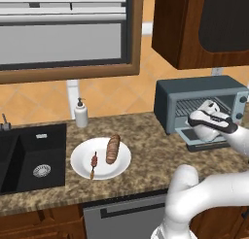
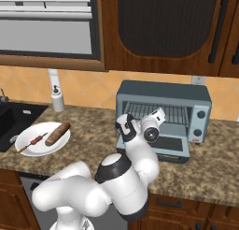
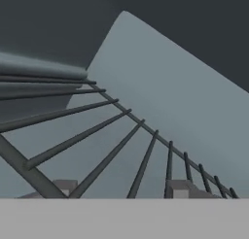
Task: Pick up the kebab skewer and baguette bread, and place them inside the toaster oven. Close the toaster oven door and start by setting the timer.
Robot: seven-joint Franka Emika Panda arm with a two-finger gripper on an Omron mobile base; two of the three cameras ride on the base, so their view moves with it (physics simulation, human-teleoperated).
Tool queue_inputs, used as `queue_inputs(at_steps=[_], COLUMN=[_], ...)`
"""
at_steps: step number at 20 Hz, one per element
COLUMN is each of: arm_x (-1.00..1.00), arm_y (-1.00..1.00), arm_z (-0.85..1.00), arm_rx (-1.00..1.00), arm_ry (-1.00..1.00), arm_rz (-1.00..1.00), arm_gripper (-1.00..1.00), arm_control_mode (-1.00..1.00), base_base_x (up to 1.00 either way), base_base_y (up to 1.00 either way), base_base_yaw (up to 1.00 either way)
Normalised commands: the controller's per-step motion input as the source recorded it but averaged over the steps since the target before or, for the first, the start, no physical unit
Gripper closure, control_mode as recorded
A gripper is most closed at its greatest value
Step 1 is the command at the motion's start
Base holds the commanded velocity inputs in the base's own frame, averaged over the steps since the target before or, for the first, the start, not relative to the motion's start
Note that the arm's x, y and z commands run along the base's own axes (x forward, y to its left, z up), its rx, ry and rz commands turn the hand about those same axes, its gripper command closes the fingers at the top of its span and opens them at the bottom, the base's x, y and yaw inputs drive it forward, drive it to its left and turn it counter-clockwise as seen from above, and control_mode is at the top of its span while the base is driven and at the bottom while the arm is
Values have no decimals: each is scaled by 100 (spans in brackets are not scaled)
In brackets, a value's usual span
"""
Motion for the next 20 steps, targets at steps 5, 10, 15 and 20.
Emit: queue_inputs(at_steps=[5,10,15,20], arm_x=[2,-7,-33,-42], arm_y=[-39,-28,-26,-23], arm_z=[-34,-16,-10,-15], arm_rx=[14,13,14,9], arm_ry=[5,12,14,3], arm_rz=[6,6,4,1], arm_gripper=[100,100,100,100], arm_control_mode=[-100,-100,-100,-100], base_base_x=[0,0,0,0], base_base_y=[0,0,0,0], base_base_yaw=[0,0,0,0])
